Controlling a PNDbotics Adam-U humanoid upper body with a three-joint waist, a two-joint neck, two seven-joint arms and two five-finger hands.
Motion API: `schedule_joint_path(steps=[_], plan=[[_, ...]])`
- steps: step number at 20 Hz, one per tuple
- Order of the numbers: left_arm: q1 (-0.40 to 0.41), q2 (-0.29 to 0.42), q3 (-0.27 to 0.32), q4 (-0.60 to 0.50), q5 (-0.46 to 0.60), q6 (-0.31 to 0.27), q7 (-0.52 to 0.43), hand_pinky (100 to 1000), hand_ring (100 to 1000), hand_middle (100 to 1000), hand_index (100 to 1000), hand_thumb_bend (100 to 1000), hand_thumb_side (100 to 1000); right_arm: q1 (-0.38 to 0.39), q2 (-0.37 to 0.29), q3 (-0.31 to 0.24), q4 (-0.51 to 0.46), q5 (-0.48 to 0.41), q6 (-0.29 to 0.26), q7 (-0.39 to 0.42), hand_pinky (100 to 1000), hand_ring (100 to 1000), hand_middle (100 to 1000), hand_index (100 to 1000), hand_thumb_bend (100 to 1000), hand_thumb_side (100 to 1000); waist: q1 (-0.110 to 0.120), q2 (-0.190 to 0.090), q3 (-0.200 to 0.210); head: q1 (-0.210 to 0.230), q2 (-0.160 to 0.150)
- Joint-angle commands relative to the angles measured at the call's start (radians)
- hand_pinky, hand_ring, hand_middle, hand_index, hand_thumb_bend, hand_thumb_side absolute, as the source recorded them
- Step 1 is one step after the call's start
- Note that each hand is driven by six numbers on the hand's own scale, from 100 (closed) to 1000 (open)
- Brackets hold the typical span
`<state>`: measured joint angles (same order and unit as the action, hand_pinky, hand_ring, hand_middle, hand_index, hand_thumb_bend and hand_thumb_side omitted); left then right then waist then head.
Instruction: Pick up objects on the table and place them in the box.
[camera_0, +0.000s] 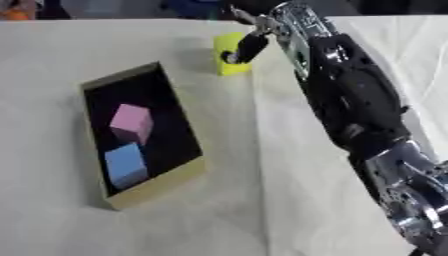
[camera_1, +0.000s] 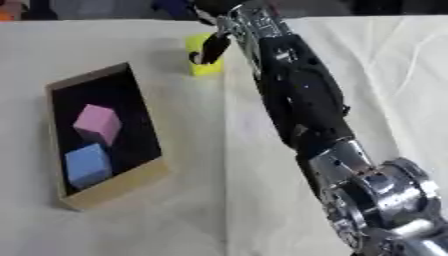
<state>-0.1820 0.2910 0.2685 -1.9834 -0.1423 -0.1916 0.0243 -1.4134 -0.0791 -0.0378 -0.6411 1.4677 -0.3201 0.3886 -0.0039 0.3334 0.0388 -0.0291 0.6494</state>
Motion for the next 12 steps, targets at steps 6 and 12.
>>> schedule_joint_path(steps=[6,12], plan=[[-0.01,0.019,0.001,-0.017,-0.005,-0.002,-0.005,604,661,780,818,100,709,-0.052,-0.023,-0.029,0.015,0.056,0.033,0.007,871,937,807,900,370,356,0.0,-0.015,0.01,-0.009,-0.021],[-0.012,0.019,0.0,-0.017,-0.006,-0.003,-0.008,603,661,781,818,100,709,-0.055,-0.011,-0.04,0.046,0.108,0.051,-0.014,872,942,811,900,381,355,-0.003,-0.008,0.017,-0.016,-0.03]])
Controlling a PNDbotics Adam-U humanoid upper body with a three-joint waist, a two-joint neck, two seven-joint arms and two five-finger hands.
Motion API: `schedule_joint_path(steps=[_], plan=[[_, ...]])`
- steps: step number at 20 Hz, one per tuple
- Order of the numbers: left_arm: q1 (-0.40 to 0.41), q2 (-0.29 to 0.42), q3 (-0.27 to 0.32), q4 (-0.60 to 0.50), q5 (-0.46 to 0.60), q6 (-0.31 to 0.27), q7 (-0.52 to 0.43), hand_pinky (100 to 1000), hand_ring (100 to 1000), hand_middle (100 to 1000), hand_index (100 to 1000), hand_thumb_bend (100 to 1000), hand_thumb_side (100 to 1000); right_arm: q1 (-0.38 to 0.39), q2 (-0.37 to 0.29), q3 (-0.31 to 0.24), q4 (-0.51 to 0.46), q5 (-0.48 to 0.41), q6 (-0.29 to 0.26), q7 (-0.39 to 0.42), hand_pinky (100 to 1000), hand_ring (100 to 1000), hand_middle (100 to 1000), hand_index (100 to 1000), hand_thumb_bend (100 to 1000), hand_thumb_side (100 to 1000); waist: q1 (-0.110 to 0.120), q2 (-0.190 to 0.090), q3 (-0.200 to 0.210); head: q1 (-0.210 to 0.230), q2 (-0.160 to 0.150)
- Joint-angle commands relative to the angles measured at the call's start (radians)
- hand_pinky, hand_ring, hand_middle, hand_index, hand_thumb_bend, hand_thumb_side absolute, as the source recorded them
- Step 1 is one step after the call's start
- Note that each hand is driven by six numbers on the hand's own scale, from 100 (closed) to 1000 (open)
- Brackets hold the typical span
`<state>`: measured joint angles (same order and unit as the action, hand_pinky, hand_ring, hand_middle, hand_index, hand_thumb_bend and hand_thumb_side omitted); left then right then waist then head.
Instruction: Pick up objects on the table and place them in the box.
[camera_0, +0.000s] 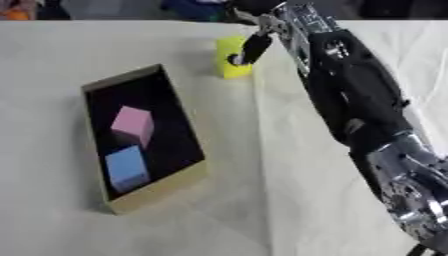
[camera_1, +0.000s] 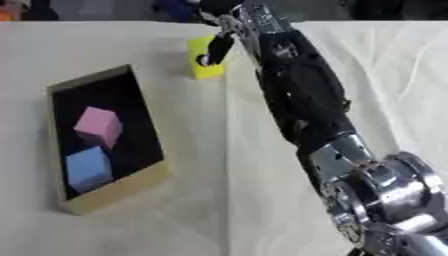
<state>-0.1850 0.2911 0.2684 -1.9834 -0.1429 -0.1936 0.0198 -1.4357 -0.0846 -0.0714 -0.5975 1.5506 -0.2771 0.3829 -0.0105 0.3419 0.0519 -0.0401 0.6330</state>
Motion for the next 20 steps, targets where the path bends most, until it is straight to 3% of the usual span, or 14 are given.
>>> schedule_joint_path(steps=[1,17,20], plan=[[-0.01,0.019,0.0,-0.017,-0.005,-0.002,-0.004,603,661,781,818,100,709,-0.034,-0.004,-0.007,0.009,0.034,0.011,-0.01,872,942,811,900,382,356,0.003,-0.015,0.005,-0.007,-0.015],[-0.019,0.021,-0.003,-0.017,-0.01,-0.005,-0.01,602,660,782,819,100,712,-0.049,0.012,-0.024,0.093,0.156,0.056,-0.027,867,949,814,887,383,346,-0.01,0.014,0.03,-0.021,-0.033],[-0.021,0.02,-0.003,-0.017,-0.01,-0.005,-0.011,601,660,783,818,100,713,-0.051,0.015,-0.029,0.099,0.168,0.066,-0.029,858,939,779,862,368,351,-0.012,0.017,0.031,-0.021,-0.035]])
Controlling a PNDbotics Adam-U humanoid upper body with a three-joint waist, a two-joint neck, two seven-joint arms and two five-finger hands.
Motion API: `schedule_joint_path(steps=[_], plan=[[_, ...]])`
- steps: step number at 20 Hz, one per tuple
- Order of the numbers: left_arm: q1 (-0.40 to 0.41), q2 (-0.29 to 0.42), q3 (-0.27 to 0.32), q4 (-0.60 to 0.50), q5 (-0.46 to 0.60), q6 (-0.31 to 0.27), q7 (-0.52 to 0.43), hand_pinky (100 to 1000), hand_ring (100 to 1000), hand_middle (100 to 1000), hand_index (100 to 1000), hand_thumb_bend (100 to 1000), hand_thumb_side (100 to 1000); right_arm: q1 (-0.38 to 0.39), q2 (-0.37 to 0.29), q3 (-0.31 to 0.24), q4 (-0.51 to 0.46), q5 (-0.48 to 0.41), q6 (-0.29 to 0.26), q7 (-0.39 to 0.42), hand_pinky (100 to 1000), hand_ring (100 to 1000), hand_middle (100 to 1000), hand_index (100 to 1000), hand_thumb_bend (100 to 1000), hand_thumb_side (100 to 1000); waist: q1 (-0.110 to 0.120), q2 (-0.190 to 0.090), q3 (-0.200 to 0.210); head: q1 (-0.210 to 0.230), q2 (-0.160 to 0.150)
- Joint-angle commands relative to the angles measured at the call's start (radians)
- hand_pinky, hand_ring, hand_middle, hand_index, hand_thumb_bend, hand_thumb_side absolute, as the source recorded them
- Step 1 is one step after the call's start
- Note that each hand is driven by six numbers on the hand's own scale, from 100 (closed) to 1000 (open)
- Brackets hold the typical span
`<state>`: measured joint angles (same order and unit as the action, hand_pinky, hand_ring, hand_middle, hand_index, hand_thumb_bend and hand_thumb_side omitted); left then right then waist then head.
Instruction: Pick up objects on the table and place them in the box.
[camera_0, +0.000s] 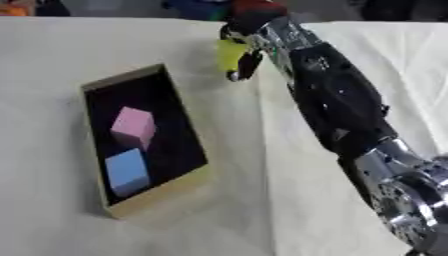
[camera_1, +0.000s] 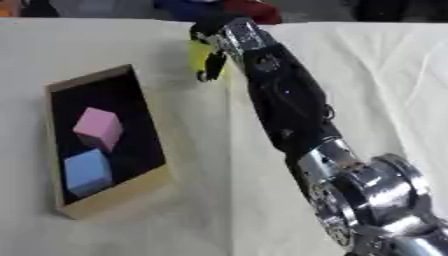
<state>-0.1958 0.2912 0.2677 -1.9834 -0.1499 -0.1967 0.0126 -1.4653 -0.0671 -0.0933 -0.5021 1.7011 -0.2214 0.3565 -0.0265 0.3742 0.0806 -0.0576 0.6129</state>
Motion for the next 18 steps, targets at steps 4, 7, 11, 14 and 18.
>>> schedule_joint_path(steps=[4,7,11,14,18], plan=[[-0.01,0.02,-0.002,-0.017,-0.004,-0.001,-0.005,601,661,783,819,100,712,-0.021,-0.003,-0.016,-0.009,0.011,0.022,-0.02,834,902,631,758,336,361,0.003,-0.014,0.003,-0.003,-0.013],[-0.01,0.02,-0.002,-0.017,-0.004,-0.001,-0.005,601,660,783,819,100,712,-0.019,-0.001,-0.017,-0.027,-0.003,0.035,-0.056,813,869,540,663,348,378,0.004,-0.015,0.002,-0.002,-0.013],[-0.009,0.021,-0.003,-0.017,-0.004,0.0,-0.007,600,661,784,817,100,710,-0.018,0.004,-0.014,-0.042,-0.023,0.044,-0.103,792,836,469,579,305,384,0.005,-0.017,0.0,-0.003,-0.01],[-0.009,0.021,-0.003,-0.017,-0.004,0.0,-0.009,600,661,784,817,100,710,-0.02,0.007,-0.011,-0.041,-0.04,0.041,-0.119,780,819,448,547,188,358,0.005,-0.018,0.0,-0.002,-0.007],[-0.008,0.023,-0.003,-0.017,-0.003,0.001,-0.011,600,661,784,816,100,707,-0.024,0.007,-0.011,-0.051,-0.071,0.032,-0.112,775,811,449,549,101,340,0.004,-0.024,-0.001,0.001,0.002]])
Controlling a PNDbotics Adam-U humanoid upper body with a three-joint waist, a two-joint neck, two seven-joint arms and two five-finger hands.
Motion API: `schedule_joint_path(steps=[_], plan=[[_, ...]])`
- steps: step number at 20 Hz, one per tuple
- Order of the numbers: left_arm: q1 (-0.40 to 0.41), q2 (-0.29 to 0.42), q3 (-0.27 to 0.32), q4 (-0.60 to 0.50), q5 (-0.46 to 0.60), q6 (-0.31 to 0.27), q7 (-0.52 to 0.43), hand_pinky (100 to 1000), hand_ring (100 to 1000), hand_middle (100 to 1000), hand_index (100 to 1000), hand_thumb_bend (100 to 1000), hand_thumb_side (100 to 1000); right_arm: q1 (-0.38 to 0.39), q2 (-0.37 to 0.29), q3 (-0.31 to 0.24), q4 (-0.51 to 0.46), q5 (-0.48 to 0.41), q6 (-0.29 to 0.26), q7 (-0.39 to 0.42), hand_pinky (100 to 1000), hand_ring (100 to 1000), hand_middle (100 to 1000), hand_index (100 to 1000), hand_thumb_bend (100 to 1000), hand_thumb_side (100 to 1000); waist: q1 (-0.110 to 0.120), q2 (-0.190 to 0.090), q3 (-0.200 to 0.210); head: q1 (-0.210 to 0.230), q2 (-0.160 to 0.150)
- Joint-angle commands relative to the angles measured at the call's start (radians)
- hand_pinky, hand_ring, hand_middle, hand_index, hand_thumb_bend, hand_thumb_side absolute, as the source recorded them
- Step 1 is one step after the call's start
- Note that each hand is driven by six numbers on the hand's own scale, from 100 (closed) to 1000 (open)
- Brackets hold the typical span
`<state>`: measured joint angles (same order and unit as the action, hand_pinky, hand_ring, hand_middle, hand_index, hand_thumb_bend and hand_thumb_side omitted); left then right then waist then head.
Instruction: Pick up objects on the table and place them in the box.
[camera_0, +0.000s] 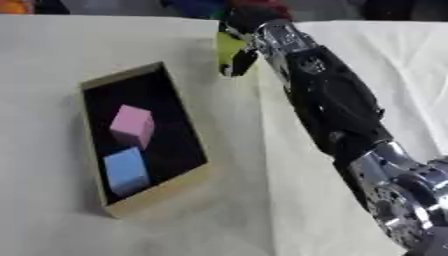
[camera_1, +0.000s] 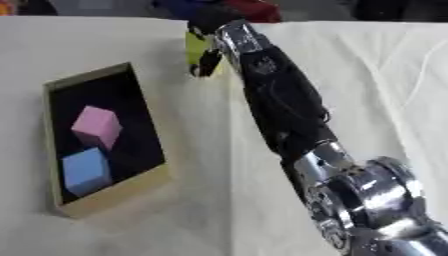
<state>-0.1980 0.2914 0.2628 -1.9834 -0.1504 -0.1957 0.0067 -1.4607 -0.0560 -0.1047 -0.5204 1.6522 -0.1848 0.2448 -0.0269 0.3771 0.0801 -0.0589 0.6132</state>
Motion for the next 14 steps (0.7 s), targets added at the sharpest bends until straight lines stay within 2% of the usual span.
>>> schedule_joint_path(steps=[1,7,13,14], plan=[[-0.005,0.023,0.002,-0.017,-0.002,0.0,-0.005,600,661,784,816,100,705,-0.031,-0.004,0.001,-0.037,-0.031,-0.008,0.005,775,810,449,549,100,337,0.005,-0.03,-0.001,0.003,0.004],[-0.002,0.027,0.004,-0.017,0.002,0.002,-0.005,600,661,785,816,100,698,-0.042,-0.018,0.014,-0.06,-0.099,-0.044,0.055,773,808,458,560,100,339,0.003,-0.05,-0.008,0.009,0.021],[0.004,0.033,0.007,-0.017,0.005,0.005,-0.003,601,663,785,817,100,695,-0.051,-0.047,0.071,-0.045,-0.193,-0.133,0.117,775,813,468,574,100,358,0.0,-0.072,-0.022,0.028,0.037],[0.006,0.034,0.008,-0.017,0.006,0.006,-0.002,601,663,785,817,100,695,-0.051,-0.051,0.084,-0.047,-0.21,-0.15,0.122,775,813,470,576,100,383,-0.001,-0.075,-0.024,0.031,0.04]])
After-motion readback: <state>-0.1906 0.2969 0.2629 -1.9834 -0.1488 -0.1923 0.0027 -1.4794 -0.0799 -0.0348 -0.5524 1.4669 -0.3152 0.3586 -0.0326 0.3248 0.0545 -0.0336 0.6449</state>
